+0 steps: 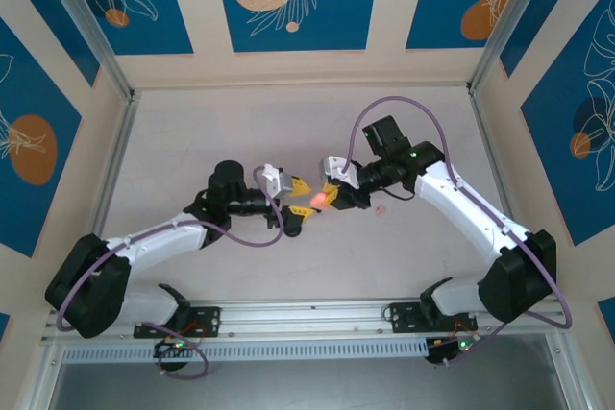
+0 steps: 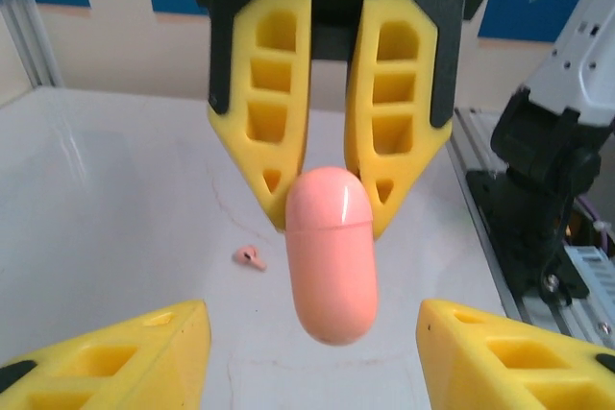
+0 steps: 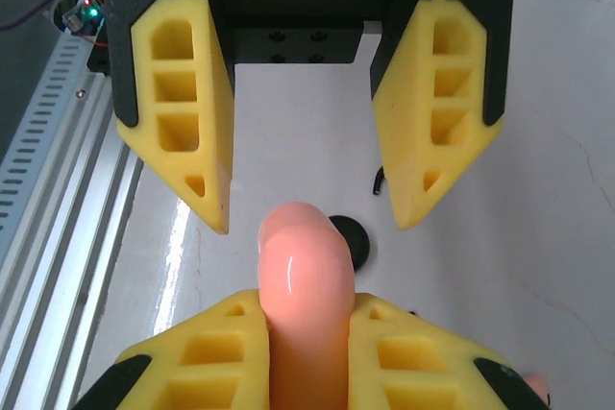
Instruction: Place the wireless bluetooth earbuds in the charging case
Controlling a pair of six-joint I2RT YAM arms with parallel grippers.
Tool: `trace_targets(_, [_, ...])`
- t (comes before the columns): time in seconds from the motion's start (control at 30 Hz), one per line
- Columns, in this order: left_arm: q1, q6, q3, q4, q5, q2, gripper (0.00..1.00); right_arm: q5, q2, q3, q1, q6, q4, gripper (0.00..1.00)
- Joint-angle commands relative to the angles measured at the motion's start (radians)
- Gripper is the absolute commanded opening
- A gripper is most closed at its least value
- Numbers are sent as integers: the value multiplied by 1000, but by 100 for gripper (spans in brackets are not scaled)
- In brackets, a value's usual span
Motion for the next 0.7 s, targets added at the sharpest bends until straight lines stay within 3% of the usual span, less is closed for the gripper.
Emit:
trace_targets(0.0, [7, 109, 40, -156, 10, -23, 57, 19, 3, 8, 30, -22, 4, 16])
trace_targets(0.23, [6, 83, 56, -140, 44, -8, 50, 6, 25, 19, 65, -28, -2, 16])
trace_targets(0.67, [6, 49, 67, -109, 83, 13, 23, -2, 35, 18, 80, -24, 15, 18])
